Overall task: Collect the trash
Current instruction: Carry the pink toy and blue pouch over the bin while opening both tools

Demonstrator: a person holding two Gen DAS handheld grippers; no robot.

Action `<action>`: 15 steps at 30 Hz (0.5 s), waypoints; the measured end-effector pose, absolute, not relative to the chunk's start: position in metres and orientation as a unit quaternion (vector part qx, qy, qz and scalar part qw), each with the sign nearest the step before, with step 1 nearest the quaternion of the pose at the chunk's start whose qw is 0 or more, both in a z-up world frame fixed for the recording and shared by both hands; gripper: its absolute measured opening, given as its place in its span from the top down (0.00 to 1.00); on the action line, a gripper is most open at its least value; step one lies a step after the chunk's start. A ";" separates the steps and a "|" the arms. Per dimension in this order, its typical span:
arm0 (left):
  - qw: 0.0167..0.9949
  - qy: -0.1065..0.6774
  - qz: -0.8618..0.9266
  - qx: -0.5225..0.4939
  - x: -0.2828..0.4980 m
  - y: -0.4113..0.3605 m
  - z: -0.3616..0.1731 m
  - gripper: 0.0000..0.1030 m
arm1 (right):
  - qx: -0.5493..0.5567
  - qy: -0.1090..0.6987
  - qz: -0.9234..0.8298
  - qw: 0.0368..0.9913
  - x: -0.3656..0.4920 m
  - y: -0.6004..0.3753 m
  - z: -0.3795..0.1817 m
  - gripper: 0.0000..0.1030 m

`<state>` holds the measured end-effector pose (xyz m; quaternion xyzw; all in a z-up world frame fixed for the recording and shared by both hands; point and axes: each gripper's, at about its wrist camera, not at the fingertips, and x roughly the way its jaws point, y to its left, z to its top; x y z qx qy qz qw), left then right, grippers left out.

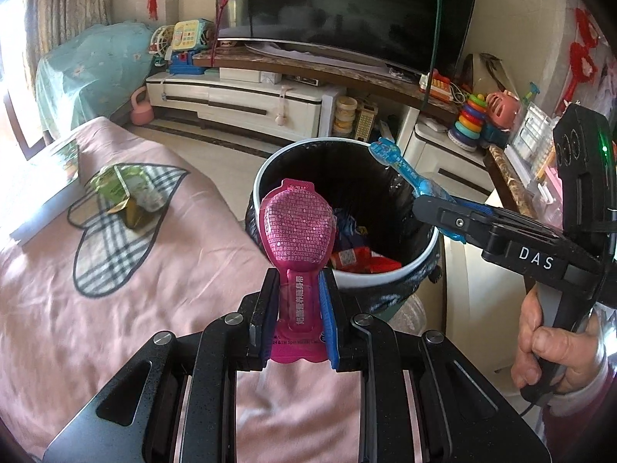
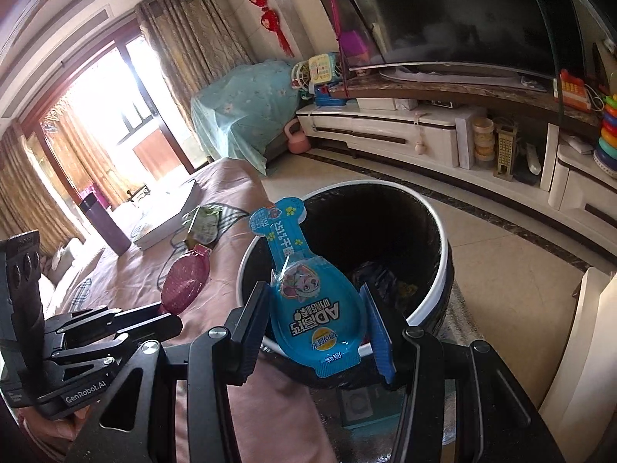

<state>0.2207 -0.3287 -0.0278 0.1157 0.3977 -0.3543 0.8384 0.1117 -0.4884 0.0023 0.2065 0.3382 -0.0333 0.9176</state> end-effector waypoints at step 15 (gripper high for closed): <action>0.830 0.404 -0.359 0.137 0.229 -0.366 -0.033 0.82 | 0.220 0.359 -0.044 0.906 0.136 -0.512 -0.009 0.53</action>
